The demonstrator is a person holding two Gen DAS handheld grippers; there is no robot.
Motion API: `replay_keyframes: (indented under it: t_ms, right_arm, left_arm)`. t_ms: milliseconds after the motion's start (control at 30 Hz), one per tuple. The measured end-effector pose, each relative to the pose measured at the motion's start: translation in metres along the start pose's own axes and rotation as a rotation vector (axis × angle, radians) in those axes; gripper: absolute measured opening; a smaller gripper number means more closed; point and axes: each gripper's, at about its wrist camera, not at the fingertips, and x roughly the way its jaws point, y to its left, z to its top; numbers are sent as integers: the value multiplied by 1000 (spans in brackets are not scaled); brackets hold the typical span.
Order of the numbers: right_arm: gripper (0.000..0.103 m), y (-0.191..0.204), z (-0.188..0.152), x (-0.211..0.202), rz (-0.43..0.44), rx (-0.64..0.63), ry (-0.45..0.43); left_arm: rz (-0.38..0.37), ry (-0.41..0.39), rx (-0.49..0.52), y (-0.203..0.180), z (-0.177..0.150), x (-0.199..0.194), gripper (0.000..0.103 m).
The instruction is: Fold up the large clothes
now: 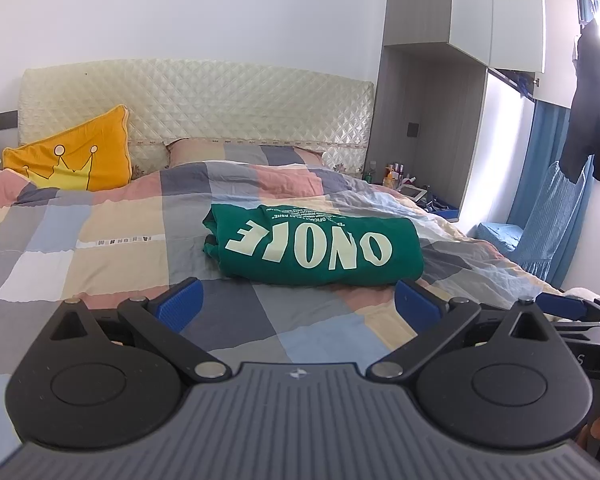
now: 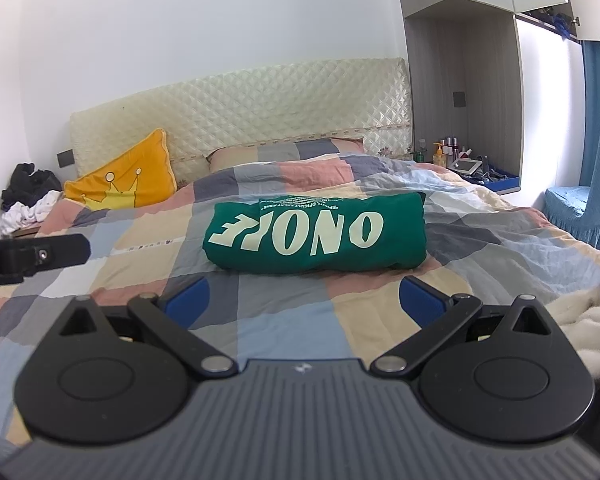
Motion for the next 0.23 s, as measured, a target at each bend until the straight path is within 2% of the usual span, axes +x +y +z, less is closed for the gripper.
replay_keyframes:
  t_ms: [233]
  right_arm:
    - [103, -2, 1, 3, -7, -4, 4]
  left_arm:
    - [-6, 2, 5, -2, 0, 2, 103]
